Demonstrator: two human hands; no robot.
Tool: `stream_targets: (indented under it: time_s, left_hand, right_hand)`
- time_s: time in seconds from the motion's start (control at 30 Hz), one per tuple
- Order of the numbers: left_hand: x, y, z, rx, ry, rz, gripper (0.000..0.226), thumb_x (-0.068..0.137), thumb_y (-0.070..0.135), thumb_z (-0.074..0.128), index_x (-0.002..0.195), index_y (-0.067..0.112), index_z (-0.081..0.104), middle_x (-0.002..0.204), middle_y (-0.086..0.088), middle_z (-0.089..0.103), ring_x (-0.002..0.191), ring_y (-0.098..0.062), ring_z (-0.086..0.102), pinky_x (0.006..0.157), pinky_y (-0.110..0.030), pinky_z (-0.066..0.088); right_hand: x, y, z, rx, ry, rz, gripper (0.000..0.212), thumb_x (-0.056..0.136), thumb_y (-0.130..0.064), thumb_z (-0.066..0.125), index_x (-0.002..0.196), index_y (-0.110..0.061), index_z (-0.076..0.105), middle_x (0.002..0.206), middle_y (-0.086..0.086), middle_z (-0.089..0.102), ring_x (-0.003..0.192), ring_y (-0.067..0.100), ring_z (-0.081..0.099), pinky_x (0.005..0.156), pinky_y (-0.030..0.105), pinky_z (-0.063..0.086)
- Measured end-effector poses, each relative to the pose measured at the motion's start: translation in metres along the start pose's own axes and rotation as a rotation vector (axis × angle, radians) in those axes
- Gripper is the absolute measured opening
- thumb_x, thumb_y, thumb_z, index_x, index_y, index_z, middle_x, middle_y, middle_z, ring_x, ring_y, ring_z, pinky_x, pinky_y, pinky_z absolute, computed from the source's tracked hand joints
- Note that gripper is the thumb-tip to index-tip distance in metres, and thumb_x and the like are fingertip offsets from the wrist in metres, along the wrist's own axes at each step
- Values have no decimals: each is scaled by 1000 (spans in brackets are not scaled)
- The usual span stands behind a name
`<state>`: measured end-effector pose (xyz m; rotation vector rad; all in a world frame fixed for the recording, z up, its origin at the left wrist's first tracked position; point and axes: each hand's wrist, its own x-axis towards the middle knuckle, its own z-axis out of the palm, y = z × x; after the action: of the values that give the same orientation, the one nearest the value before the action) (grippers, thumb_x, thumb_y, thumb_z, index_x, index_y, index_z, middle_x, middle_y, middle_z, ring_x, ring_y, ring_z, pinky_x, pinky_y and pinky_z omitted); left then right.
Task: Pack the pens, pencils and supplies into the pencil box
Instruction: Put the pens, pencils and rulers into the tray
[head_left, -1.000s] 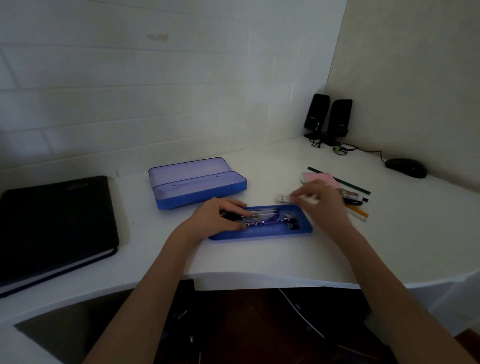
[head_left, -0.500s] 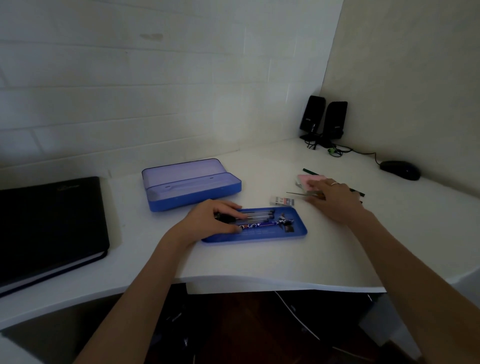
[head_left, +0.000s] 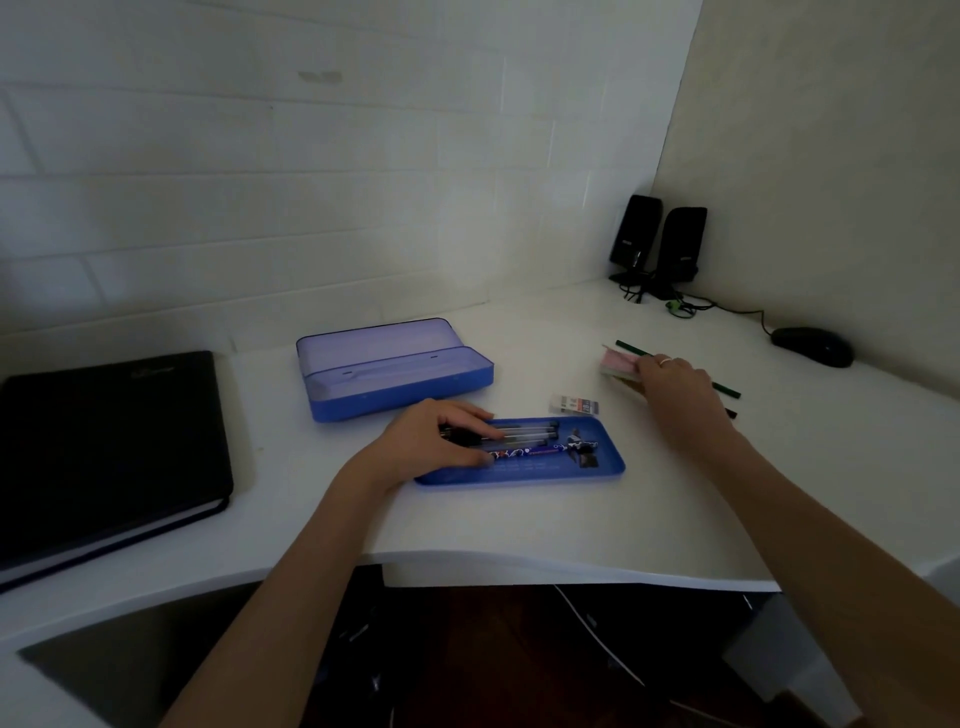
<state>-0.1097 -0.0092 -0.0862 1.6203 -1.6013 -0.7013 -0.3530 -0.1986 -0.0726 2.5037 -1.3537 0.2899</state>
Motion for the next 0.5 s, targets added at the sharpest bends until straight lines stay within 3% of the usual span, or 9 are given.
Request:
stream_targets:
  time_s: [0.13, 0.33, 0.5]
  left_hand:
    - [0, 0, 0, -9, 3, -16, 34, 68, 23, 80, 101, 30, 73, 117, 14, 63, 111, -2, 54, 104, -28, 40]
    - [0, -1, 0, 3, 7, -9, 33, 68, 25, 80, 100, 32, 73, 116, 15, 64, 111, -1, 54, 104, -28, 41]
    - [0, -2, 0, -2, 7, 2, 32, 67, 27, 81, 96, 37, 73, 116, 16, 64, 111, -1, 55, 105, -31, 41]
  right_hand:
    - [3, -1, 8, 42, 22, -39, 23, 93, -8, 41, 114, -8, 51, 115, 15, 56, 98, 29, 58, 84, 43, 49]
    - [10, -4, 8, 204, -16, -28, 36, 93, -30, 47, 122, -9, 50, 116, 18, 53, 96, 32, 56, 83, 40, 47]
    - [11, -8, 9, -24, -34, -65, 23, 95, -18, 42, 112, -7, 53, 109, 13, 64, 97, 27, 58, 85, 35, 47]
